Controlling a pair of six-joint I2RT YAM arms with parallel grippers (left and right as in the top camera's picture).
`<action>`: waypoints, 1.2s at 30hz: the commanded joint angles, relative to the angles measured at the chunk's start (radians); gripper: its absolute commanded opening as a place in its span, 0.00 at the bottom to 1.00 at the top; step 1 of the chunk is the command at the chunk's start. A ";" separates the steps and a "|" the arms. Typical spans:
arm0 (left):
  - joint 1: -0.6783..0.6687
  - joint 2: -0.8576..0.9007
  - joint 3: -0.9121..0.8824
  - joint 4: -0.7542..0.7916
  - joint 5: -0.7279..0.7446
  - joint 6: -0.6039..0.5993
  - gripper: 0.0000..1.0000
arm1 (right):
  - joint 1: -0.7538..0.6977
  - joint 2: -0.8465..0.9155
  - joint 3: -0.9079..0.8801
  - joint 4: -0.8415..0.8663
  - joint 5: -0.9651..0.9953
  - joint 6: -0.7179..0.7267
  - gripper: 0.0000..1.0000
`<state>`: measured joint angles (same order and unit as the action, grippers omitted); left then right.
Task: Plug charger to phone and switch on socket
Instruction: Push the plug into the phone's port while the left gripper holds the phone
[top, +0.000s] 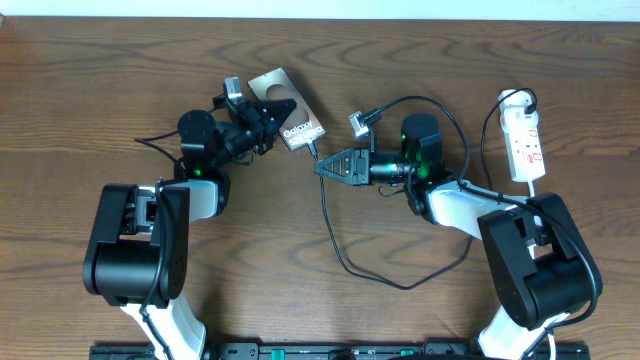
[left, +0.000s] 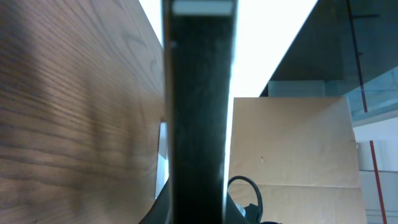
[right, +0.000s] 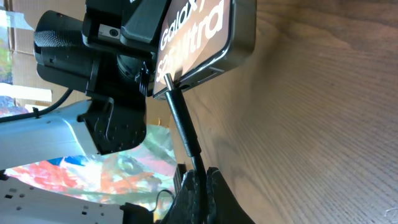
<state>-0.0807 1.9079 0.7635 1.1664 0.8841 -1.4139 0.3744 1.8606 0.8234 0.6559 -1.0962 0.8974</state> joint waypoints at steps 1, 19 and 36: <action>-0.003 -0.002 0.019 0.022 0.013 0.006 0.08 | -0.001 0.009 -0.002 0.003 -0.037 0.026 0.01; 0.008 -0.002 0.019 0.032 0.017 0.005 0.08 | -0.037 0.009 -0.003 0.004 -0.118 0.034 0.01; 0.008 -0.002 0.019 0.052 0.016 0.000 0.08 | -0.033 0.010 -0.003 -0.013 -0.091 0.029 0.01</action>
<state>-0.0788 1.9079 0.7635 1.1881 0.8848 -1.4147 0.3397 1.8606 0.8234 0.6460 -1.1889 0.9318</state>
